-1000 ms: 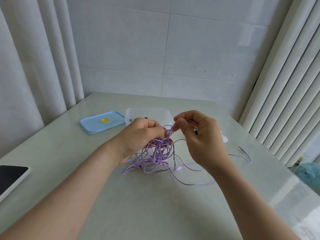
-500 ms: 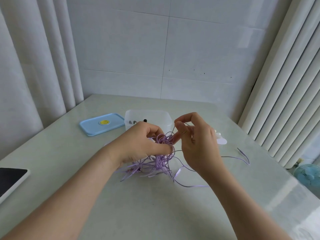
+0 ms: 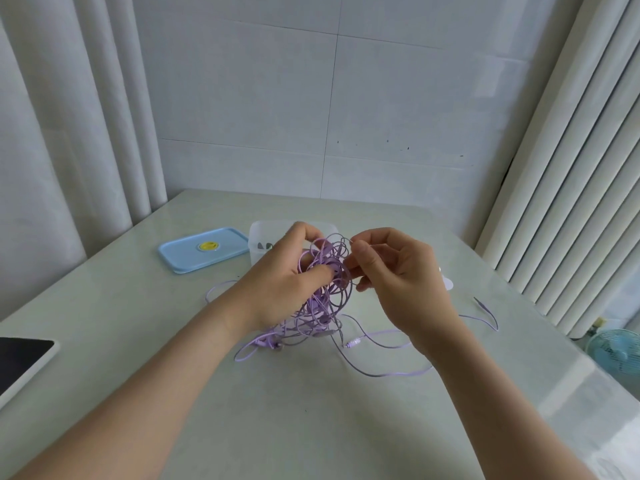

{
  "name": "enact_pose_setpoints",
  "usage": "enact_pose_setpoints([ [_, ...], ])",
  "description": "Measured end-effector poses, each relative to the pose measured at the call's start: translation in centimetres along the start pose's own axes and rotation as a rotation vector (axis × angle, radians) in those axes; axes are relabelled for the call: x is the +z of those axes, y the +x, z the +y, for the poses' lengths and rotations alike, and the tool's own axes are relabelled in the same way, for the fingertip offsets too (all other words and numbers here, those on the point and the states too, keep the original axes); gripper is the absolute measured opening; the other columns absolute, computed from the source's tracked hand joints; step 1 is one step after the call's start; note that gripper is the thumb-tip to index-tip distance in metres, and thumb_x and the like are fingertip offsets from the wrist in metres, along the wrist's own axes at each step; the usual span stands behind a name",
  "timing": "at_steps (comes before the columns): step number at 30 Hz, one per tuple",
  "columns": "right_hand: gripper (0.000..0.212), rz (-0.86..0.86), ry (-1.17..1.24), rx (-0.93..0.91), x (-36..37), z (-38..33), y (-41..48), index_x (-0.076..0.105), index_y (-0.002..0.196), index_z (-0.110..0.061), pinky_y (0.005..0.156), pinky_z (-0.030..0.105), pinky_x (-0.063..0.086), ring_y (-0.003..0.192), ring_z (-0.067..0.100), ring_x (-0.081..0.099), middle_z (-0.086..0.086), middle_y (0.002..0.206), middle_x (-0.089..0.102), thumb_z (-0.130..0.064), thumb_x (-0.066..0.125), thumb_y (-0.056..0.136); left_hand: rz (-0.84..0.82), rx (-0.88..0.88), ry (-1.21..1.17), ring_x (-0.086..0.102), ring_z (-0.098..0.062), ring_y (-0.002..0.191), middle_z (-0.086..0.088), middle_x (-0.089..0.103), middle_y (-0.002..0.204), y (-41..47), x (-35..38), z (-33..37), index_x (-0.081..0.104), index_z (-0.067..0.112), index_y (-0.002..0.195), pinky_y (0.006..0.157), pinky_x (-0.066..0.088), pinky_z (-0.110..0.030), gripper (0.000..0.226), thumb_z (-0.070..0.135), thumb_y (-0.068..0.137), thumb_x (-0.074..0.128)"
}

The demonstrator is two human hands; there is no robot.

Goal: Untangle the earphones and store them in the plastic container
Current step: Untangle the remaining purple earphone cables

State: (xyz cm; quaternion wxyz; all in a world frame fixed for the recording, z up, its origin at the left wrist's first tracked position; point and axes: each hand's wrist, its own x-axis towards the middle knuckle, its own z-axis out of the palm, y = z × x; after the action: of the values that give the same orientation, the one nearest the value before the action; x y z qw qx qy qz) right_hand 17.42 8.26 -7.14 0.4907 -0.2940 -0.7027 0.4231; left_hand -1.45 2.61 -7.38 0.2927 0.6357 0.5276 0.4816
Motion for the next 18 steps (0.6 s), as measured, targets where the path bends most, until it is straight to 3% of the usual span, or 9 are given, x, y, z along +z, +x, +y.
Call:
enact_pose_setpoints([
  [3,0.011,0.002,0.035,0.017,0.13,0.00,0.02,0.065,0.105,-0.005,0.067,0.034,0.061,0.075,0.023,0.076,0.009,0.082,0.078,-0.014,0.059,0.107,0.044,0.001,-0.022,0.056,-0.024,0.072,-0.007,0.069,0.109,0.00,0.04,-0.04,0.037,0.034,0.121,0.067,0.050,-0.046,0.043,0.010,0.099,0.066],
  [5,0.013,0.016,0.068,0.033,0.13,-0.03,0.05,0.061,0.106,-0.005,0.066,0.033,0.060,0.075,0.025,0.076,0.011,0.083,0.078,-0.015,0.055,0.109,0.103,0.060,-0.010,0.060,-0.025,0.068,0.000,0.059,0.125,-0.02,0.14,0.03,0.037,0.033,0.115,0.064,0.053,-0.043,0.044,0.009,0.097,0.068],
  [9,0.014,0.044,0.117,0.058,0.17,-0.28,0.07,0.055,0.107,-0.006,0.064,0.033,0.061,0.074,0.028,0.077,0.013,0.083,0.078,-0.017,0.048,0.112,0.164,0.153,0.127,0.069,-0.005,0.083,0.012,0.058,0.111,0.09,-0.10,0.00,0.054,0.031,0.104,0.068,0.057,-0.030,0.029,0.021,0.093,0.079],
  [13,0.015,0.040,0.098,0.048,0.35,-0.12,0.05,0.050,0.107,-0.007,0.065,0.037,0.062,0.077,0.033,0.077,0.013,0.086,0.078,-0.019,0.044,0.114,0.142,0.171,0.121,0.070,-0.008,0.084,0.017,0.063,0.112,0.08,-0.07,0.10,0.058,0.032,0.109,0.064,0.057,-0.025,0.035,0.015,0.090,0.083],
  [16,0.015,0.039,0.030,0.030,0.42,0.15,0.00,0.049,0.108,-0.007,0.066,0.041,0.062,0.077,0.031,0.078,0.013,0.086,0.078,-0.019,0.042,0.114,0.124,0.204,0.204,0.070,-0.007,0.100,0.020,0.068,0.117,0.03,-0.07,0.23,0.066,0.039,0.113,0.073,0.061,-0.029,0.037,0.014,0.091,0.082],
  [18,0.016,0.051,-0.013,0.012,0.45,0.22,-0.05,0.050,0.108,-0.006,0.067,0.045,0.063,0.074,0.030,0.077,0.012,0.085,0.078,-0.019,0.043,0.114,0.103,0.200,0.210,0.073,-0.007,0.099,0.022,0.071,0.112,0.01,-0.12,0.12,0.072,0.041,0.112,0.075,0.060,-0.028,0.037,0.014,0.089,0.085],
])
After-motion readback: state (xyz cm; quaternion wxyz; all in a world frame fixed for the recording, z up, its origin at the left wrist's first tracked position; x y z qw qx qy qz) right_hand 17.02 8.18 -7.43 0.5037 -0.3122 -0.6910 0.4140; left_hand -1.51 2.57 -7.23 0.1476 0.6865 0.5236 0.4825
